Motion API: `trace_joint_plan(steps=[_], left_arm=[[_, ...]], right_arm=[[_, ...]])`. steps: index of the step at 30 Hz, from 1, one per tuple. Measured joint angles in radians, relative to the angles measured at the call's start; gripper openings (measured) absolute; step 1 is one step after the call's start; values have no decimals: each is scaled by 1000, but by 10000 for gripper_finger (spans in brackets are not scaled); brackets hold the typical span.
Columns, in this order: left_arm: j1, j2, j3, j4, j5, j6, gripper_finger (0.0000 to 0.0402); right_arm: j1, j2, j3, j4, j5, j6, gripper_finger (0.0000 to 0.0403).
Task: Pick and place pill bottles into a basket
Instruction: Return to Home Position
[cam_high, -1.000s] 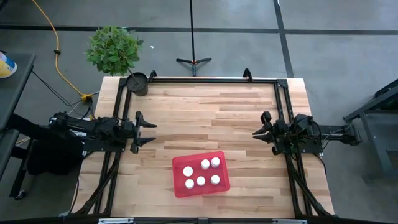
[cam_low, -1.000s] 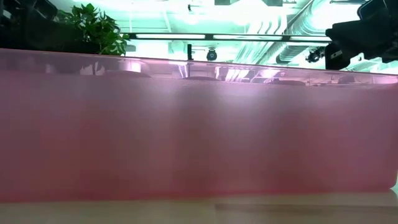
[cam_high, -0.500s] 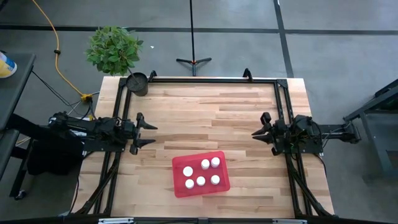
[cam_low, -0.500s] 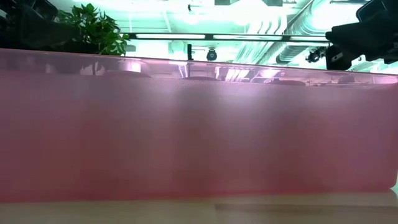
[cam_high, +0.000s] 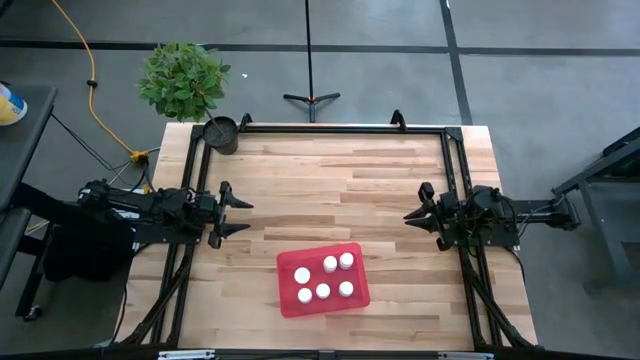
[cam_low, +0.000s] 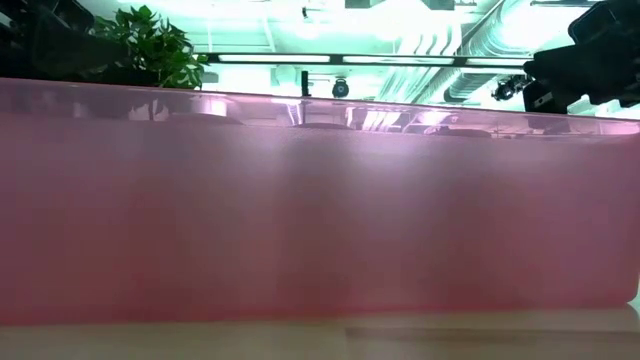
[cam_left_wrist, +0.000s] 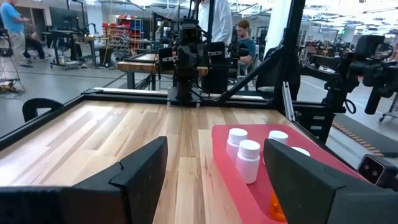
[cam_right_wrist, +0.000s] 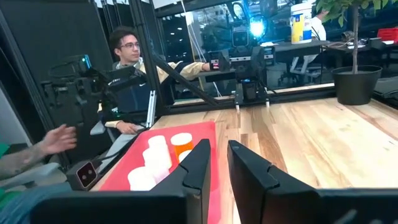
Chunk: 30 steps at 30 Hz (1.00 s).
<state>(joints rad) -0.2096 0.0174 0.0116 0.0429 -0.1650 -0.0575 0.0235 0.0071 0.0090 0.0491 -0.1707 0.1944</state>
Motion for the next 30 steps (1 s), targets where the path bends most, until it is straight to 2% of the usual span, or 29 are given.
trace_joint_plan(steps=[30], left_arm=[[0,0,-1,0,0,0,298]], right_arm=[[0,0,0,-4,0,-1,46]])
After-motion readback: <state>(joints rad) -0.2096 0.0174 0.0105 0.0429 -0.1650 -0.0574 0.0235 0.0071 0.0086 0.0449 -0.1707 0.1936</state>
